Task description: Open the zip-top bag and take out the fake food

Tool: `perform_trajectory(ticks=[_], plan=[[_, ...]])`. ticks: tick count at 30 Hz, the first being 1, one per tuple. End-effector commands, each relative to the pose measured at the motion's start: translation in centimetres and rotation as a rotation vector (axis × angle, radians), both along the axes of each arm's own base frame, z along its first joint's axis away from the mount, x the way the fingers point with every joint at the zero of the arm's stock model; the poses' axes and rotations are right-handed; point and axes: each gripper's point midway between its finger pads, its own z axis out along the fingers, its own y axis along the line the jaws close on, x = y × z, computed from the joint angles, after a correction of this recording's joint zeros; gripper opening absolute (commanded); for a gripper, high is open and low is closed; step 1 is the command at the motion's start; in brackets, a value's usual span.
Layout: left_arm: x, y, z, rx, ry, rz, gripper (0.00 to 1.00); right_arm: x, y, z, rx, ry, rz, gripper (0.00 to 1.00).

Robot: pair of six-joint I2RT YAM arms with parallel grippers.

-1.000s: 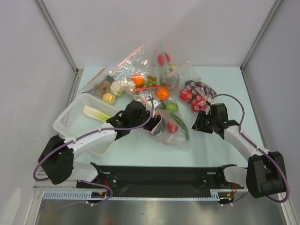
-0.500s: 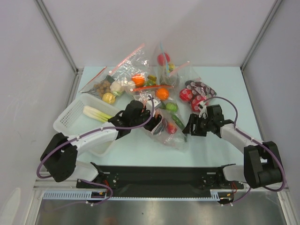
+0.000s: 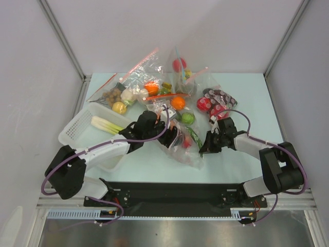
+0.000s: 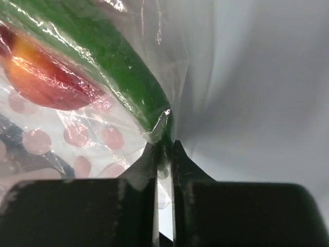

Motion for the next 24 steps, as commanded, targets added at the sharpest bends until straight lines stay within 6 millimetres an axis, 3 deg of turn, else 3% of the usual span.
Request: perform_trajectory(ticks=[1, 11, 12, 15, 21, 24], plan=[[0.7, 0.0, 1.4, -0.043, -0.03, 0.013, 0.46, 1.3, -0.5, 0.3, -0.046, -0.038, -0.026, 0.03], [0.0, 4.1, 3.3, -0.01, -0.035, 0.107, 0.46, 2.8, -3.2, 0.7, -0.104, -0.059, -0.123, 0.0], [-0.3, 4.5, 4.5, -0.032, -0.056, 0.115, 0.47, 2.8, -3.4, 0.7, -0.11, -0.06, -0.124, 0.0], [-0.7, 5.8, 5.3, -0.038, -0.068, 0.14, 0.48, 3.1, -3.9, 0.7, -0.122, -0.066, -0.134, 0.0], [-0.5, 9.1, 8.4, -0.024, -0.14, 0.272, 0.48, 3.2, -4.1, 0.7, -0.123, -0.068, -0.141, 0.0], [0.1, 11.8, 8.8, 0.023, -0.151, 0.386, 0.48, 3.3, -4.1, 1.0, -0.119, -0.075, -0.143, 0.0]])
